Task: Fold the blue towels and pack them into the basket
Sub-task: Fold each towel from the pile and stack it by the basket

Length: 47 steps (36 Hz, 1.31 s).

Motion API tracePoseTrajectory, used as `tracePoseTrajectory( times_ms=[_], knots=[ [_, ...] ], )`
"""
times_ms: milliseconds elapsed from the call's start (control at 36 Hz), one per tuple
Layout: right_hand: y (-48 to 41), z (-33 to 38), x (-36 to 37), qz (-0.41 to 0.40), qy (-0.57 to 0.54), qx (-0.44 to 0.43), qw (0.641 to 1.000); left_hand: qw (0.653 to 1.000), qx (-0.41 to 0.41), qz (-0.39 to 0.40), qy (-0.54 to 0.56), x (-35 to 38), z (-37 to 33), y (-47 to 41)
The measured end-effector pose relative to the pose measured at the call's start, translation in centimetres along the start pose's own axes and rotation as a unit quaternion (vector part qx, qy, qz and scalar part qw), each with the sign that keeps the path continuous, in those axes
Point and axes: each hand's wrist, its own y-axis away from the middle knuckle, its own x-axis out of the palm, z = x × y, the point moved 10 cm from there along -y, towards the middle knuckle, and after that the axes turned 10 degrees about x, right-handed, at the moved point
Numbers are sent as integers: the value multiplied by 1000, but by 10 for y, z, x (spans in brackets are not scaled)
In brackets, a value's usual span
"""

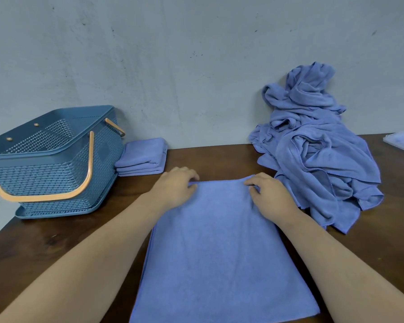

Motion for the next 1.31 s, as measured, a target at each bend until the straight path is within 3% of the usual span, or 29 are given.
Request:
tracePoseTrajectory(
  times_ms=[139,306,417,500,611,750,944,1083,1167,1306],
  knots=[
    [0,4,1,4,4,-12,1000,992,58,9,109,15,-48,-40],
    [4,15,-11,-26,-39,-38,998,962,43,63,261,37,-94,-81],
    [7,20,-15,-30,-62,-56,996,948,44,50,311,39,-104,-88],
    [8,20,-16,-28,-68,-66,995,954,26,36,298,33,-87,-84],
    [4,13,-11,-24,-51,-46,997,979,-5,57,195,19,-38,-62],
    [2,10,-7,-23,-52,-24,998,982,-17,54,182,13,11,-33],
    [-2,-1,8,18,-23,-1,1000,968,-36,-75,238,4,19,-17],
    [-1,0,12,37,9,-10,999,992,-36,-123,15,-3,0,4],
    [2,3,3,15,4,-14,1000,985,-42,-166,6,-11,-11,28],
    [16,38,-17,-43,41,-67,996,998,13,-58,31,21,-38,52]
  ],
)
